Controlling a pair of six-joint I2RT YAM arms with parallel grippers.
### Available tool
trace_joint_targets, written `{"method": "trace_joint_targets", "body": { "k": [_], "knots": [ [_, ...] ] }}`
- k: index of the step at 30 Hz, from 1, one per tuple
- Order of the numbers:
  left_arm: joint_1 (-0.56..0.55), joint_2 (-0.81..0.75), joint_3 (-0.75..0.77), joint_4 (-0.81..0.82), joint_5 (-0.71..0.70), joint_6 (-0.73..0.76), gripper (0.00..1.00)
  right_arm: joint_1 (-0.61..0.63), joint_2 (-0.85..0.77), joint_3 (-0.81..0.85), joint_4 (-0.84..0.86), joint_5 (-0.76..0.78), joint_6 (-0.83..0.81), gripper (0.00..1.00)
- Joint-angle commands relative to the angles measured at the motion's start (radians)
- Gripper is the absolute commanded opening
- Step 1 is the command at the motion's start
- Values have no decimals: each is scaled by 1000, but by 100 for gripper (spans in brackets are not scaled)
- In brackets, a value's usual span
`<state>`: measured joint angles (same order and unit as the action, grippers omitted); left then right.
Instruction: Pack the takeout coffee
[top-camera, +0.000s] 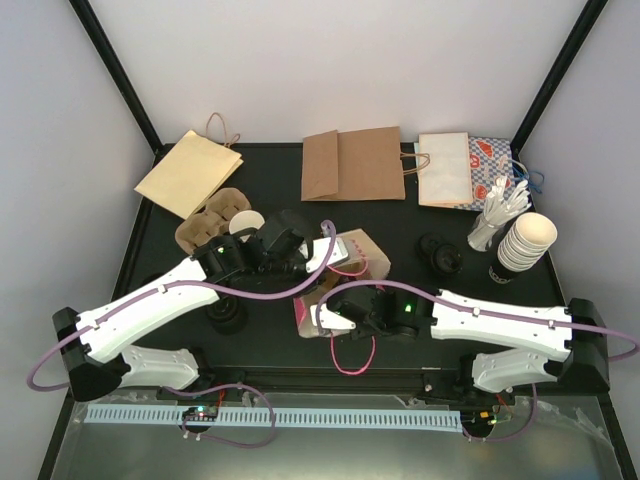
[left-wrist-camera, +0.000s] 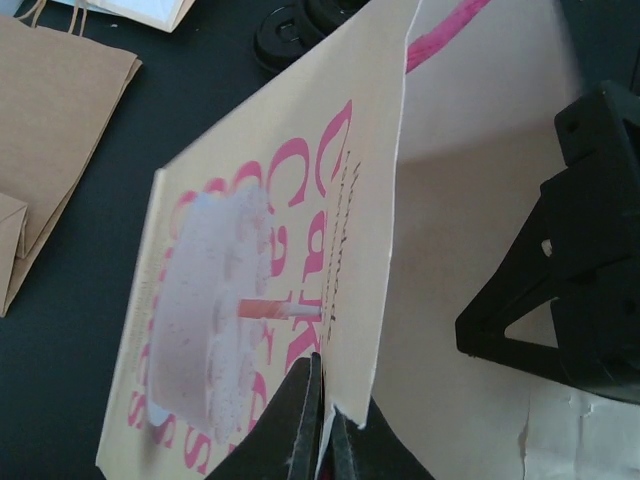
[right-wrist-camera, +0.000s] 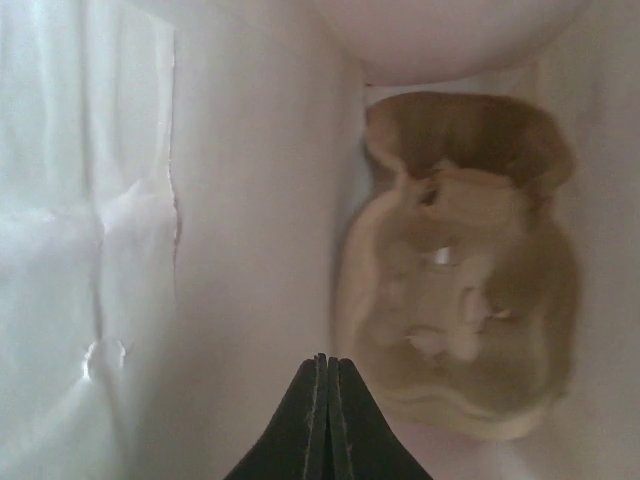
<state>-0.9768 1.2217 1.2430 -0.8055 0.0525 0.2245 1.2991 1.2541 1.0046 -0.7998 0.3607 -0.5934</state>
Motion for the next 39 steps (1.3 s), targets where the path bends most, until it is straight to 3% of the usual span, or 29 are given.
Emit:
{"method": "trace_joint_targets", "body": {
  "k": [1,19,39],
  "knots": [
    [-14,5,41,21,50,-19,2,-6,15,63,-50,18,-41,1],
    [-22,4,62,5,69,-20,2,-14,51,66,-30,84,-122,1],
    [-23,-28,69,2,88,-25,2,-14,36,-69,-18,24,-20,1]
  ]
}}
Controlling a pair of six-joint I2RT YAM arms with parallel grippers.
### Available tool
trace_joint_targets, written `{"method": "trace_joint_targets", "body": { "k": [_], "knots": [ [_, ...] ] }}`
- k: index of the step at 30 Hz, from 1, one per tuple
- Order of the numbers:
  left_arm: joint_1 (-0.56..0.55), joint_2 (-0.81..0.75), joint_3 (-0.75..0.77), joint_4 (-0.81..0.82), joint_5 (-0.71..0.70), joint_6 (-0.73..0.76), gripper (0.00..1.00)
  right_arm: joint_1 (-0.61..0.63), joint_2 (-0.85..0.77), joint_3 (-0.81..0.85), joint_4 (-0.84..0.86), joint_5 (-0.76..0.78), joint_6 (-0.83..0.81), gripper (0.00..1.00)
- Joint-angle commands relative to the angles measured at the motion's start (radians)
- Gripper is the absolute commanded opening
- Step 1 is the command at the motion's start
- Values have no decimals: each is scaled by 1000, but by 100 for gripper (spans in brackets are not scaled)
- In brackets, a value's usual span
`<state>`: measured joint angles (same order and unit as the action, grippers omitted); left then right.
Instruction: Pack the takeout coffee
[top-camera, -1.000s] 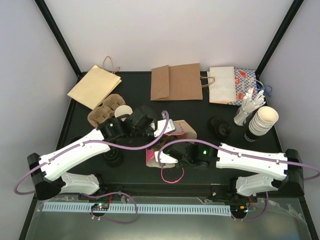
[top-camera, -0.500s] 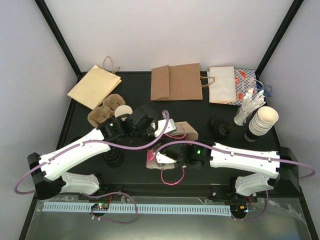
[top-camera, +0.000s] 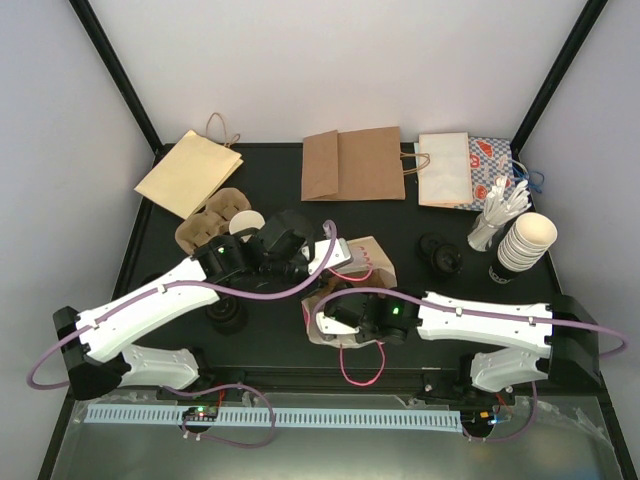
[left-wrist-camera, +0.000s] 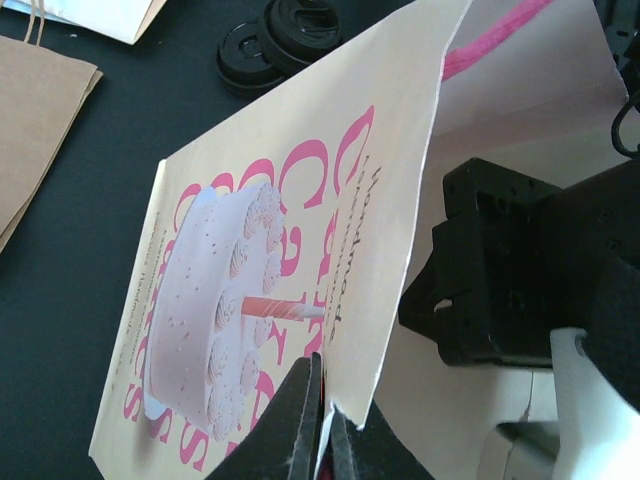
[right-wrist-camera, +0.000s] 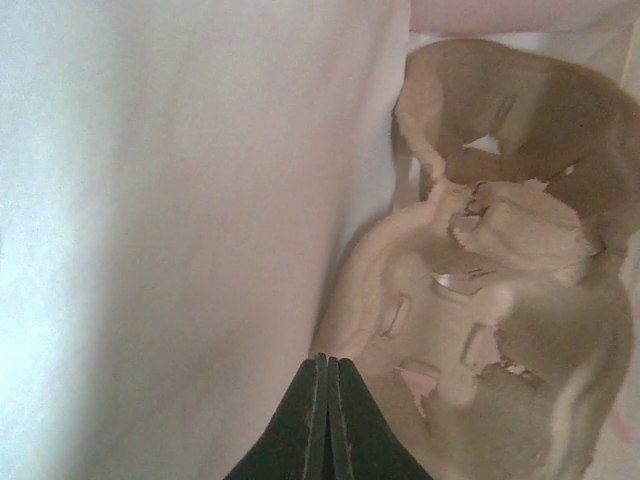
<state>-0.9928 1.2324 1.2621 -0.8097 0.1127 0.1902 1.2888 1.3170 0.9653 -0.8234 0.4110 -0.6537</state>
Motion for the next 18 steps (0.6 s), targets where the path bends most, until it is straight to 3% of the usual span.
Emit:
{"method": "trace_joint_targets", "body": {
  "k": [1,18],
  "knots": [
    [-7,-43,50,6,36,13,1,-4,-27,-42,9,-25,41,1],
    [-9,-80,20,10,225,14,2,-7,23,-76,66,-9,25,1]
  ]
}}
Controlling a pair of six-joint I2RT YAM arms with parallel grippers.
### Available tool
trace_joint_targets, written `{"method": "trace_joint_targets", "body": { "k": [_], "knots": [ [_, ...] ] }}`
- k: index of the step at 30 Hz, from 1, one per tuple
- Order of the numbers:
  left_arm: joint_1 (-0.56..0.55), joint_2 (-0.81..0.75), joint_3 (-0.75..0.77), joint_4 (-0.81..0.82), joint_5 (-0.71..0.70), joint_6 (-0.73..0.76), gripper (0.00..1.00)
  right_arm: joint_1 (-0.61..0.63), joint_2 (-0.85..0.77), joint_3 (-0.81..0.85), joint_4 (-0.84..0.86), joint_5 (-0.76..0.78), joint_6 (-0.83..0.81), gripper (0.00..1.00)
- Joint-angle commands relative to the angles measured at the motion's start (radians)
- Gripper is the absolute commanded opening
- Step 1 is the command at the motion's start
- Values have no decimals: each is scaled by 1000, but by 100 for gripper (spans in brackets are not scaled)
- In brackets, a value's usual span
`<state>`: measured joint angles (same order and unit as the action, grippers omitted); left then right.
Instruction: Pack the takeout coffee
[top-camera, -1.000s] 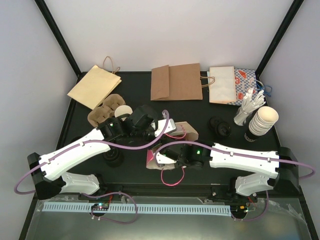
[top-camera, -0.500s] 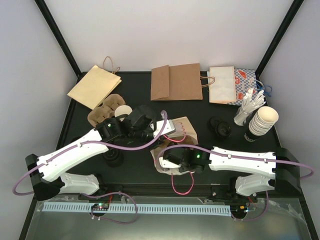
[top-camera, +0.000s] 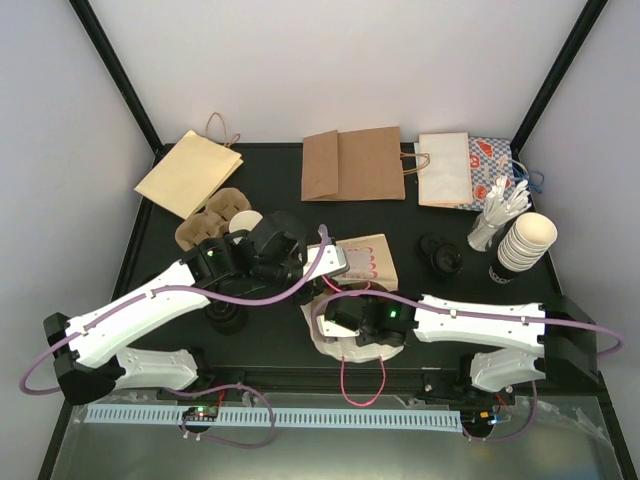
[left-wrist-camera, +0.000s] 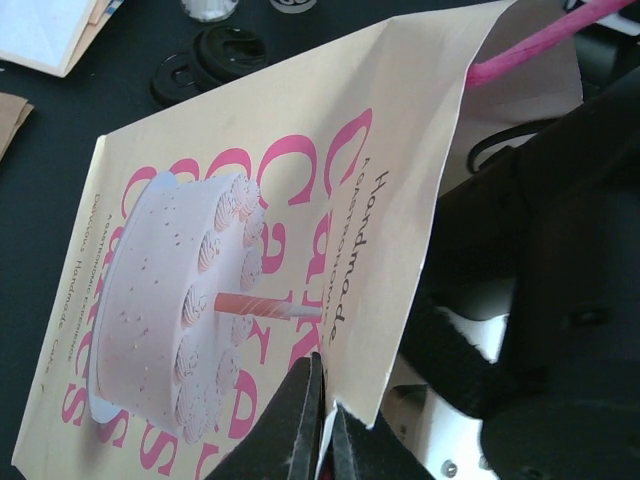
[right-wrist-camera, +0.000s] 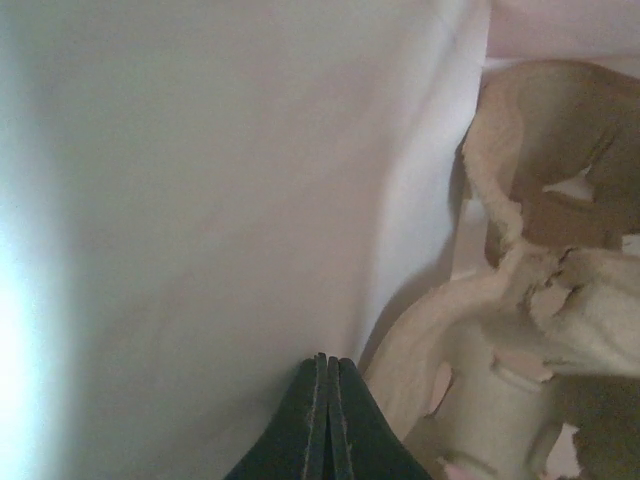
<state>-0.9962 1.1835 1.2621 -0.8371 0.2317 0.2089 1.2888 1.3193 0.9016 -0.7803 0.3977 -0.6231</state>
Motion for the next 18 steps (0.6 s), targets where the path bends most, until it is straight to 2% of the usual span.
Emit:
{"method": "trace_joint_targets", "body": {
  "k": [1,13,18],
  "knots": [
    [-5,-31,20,38,112,-6,2,-7,21,-10,25,8,-6,1],
    [-6,-32,50,-34,80,4,1,-27,12,-51,16,29,-4,1],
    [-5,-28,65,-56,108,3,2,-44,34,-58,19,33,-5,1]
  ]
}}
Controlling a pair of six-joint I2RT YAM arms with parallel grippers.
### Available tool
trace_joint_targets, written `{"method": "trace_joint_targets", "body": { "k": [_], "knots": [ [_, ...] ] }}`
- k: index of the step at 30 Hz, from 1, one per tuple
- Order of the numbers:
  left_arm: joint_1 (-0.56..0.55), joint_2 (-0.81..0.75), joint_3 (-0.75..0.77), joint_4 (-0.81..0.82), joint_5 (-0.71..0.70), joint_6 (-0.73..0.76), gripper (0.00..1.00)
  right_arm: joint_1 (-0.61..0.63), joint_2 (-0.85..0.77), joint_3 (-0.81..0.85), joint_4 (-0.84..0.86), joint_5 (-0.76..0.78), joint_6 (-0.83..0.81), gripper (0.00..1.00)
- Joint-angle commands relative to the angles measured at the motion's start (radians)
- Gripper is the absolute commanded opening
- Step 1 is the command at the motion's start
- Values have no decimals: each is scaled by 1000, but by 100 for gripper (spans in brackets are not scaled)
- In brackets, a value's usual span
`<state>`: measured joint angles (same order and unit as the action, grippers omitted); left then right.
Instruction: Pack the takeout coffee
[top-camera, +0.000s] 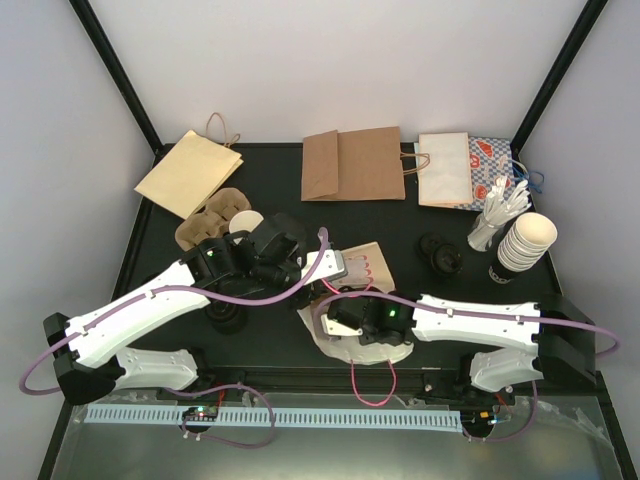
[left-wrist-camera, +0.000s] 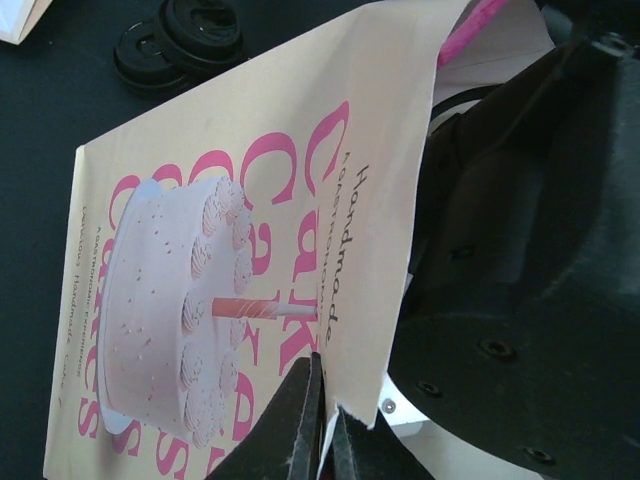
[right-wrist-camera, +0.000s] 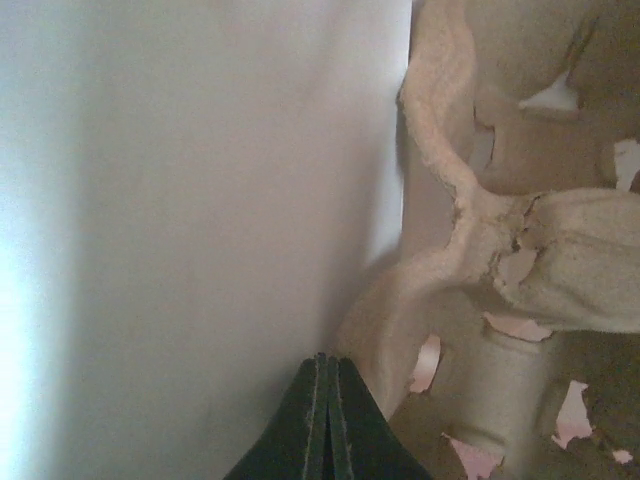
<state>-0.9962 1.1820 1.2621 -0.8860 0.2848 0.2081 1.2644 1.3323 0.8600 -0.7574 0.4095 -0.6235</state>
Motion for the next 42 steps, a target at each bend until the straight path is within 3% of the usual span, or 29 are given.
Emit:
{"method": "trace_joint_targets", "body": {
  "k": [1,25,35,42],
  "knots": [
    [-5,-27,68,-8,66,2,2,-22,24,-18,2,23,-8,1],
    [-5,-63,91,-9,225,-32,2,-40,47,-24,108,114,-55,1],
    [-5,-31,95,-21,9,-29,2,-12,-21,30,11,70,-40,1],
    [-5,-9,105,-26,-15,-19,2,-8,-44,64,-83,48,27,1]
  ]
}}
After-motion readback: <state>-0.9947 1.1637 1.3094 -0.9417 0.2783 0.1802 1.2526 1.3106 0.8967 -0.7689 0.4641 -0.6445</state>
